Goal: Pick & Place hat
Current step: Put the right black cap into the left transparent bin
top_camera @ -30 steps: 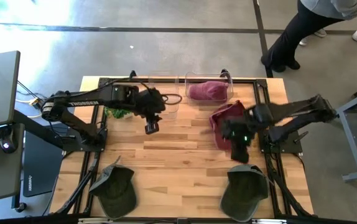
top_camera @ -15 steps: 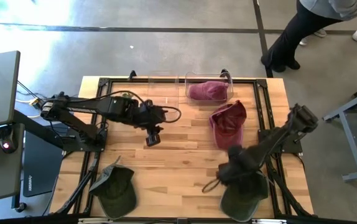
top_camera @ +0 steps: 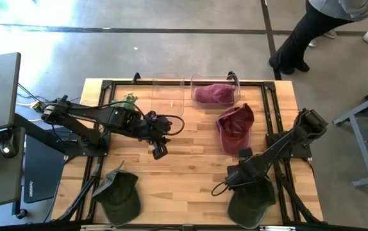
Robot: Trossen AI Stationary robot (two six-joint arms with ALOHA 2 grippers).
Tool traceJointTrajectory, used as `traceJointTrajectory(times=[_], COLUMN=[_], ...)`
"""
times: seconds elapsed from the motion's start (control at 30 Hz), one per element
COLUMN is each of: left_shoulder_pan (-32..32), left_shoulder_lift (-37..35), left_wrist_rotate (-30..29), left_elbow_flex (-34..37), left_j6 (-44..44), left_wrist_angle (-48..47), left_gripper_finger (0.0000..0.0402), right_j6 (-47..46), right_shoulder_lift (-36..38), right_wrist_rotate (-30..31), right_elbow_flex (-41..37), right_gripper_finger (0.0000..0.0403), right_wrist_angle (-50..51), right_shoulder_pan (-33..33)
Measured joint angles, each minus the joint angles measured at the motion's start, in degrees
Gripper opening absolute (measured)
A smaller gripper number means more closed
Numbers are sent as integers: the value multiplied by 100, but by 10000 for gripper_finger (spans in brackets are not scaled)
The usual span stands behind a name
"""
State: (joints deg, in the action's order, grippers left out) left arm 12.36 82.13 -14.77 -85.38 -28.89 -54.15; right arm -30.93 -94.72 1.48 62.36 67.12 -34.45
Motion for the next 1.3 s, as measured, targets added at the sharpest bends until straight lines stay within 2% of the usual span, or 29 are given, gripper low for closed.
traceJointTrajectory(times=[0.07,0.1,0.2,0.3,0.4,0.53,0.63,0.7,0.87,1.03,1.1,1.23,1.3], left_shoulder_pan=[102,155,344,530,681,912,1078,1163,1362,1476,1471,1470,1476], left_shoulder_lift=[0,0,1,2,-22,-209,-325,-417,-516,-442,-334,-12,212], left_wrist_rotate=[-2,-17,-188,-410,-531,-581,-698,-898,-1182,-1059,-806,413,709], left_elbow_flex=[0,0,0,0,0,-13,-9,-9,-9,-9,-9,-9,-9], left_j6=[-119,-172,-420,-663,-892,-1089,-1198,-1213,-1289,-1298,-1298,-999,-1091], left_wrist_angle=[124,176,322,356,334,332,291,301,319,334,326,197,18], left_gripper_finger=[133,133,133,133,133,133,133,133,133,133,133,133,133], right_j6=[6,17,29,264,864,1592,1970,2220,2196,1721,1592,1495,1529], right_shoulder_lift=[104,159,261,265,265,259,259,263,232,239,243,250,250], right_wrist_rotate=[128,224,775,1480,1997,2367,2528,2517,2531,2431,2436,2204,2010], right_elbow_flex=[180,319,883,1575,2090,2274,2008,1542,-10,-743,-776,-699,-601], right_gripper_finger=[22,13,20,7,9,5,6,7,8,22,24,16,10], right_wrist_angle=[4,-2,-55,-218,-1010,-2651,-4022,-4693,-5687,-6025,-6088,-6044,-6056], right_shoulder_pan=[83,152,348,553,750,958,1023,1025,870,713,751,973,1136])
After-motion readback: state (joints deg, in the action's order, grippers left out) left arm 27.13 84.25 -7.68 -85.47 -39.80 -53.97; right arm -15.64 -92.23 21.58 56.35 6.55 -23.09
